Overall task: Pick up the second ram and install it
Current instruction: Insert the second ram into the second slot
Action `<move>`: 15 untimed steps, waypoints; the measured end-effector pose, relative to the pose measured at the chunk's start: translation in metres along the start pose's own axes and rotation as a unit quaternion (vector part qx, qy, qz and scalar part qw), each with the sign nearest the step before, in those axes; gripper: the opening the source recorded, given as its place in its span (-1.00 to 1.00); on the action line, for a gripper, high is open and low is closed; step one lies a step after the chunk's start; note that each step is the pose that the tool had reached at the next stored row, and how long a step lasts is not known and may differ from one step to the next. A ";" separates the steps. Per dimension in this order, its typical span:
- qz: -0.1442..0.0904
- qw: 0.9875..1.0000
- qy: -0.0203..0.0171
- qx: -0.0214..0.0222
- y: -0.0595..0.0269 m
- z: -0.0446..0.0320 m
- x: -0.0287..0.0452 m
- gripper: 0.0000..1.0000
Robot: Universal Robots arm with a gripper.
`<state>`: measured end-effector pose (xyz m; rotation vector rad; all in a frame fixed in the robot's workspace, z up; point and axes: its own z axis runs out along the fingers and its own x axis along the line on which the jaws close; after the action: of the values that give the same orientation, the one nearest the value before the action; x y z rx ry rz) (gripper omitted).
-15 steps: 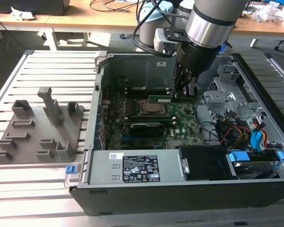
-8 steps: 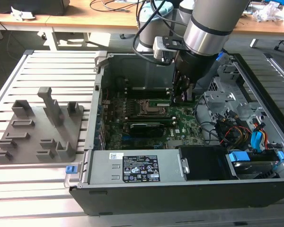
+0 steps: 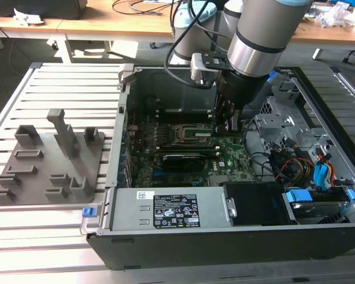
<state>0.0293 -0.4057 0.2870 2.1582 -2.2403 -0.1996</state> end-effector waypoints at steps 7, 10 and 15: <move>0.000 1.000 0.000 0.000 0.0291 0.0111 -0.0040 -0.73; 0.000 1.000 0.000 0.000 0.0349 0.0149 -0.0035 -0.73; 0.000 1.000 0.000 0.000 0.0341 0.0222 -0.0030 -0.73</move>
<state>-0.0068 -0.3999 0.2689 2.1585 -2.2402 -0.1997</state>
